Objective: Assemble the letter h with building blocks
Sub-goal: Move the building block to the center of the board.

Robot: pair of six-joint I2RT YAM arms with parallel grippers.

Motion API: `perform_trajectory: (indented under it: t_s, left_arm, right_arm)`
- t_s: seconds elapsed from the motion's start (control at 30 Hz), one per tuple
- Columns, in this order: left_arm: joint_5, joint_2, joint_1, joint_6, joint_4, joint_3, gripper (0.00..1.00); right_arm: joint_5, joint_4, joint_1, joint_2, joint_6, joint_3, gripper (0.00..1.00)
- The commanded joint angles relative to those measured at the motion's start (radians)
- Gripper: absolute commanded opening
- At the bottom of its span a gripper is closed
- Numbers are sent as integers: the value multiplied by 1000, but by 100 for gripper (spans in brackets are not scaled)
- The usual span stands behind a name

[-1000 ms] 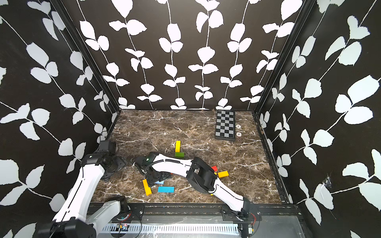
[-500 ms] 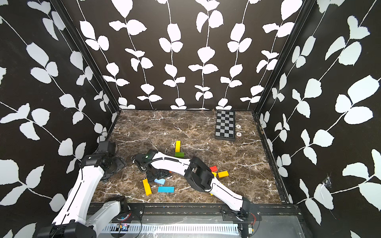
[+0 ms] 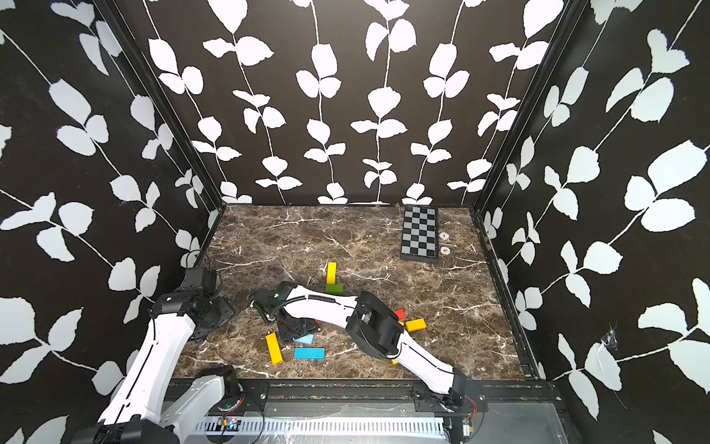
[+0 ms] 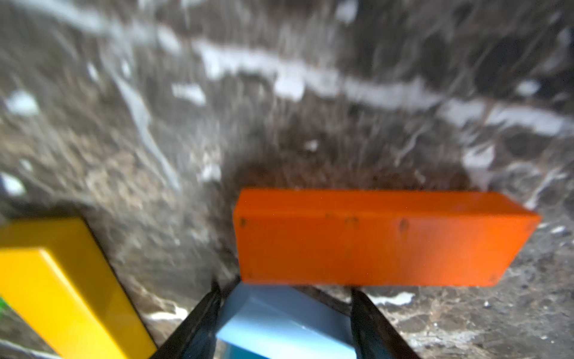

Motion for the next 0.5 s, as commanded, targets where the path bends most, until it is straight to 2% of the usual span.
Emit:
perform_trajectory:
  t_s: [0.0, 0.2, 0.27, 0.33, 0.47]
  left_arm:
    - [15, -15, 5, -10, -3, -22, 87]
    - [30, 6, 4, -7, 2, -13, 86]
    - [34, 9, 3, -5, 7, -11, 86]
    - [38, 11, 4, -1, 9, -12, 86]
    - [48, 14, 4, 6, 13, -9, 85]
  right_arm:
    - [6, 18, 8, -53, -74, -66, 62]
    - [-8, 27, 7, -80, -175, -115, 61]
    - [-7, 35, 2, -95, -193, -141, 75]
    - [13, 39, 0, -112, -199, -154, 82]
    - [31, 46, -4, -131, -200, -156, 79]
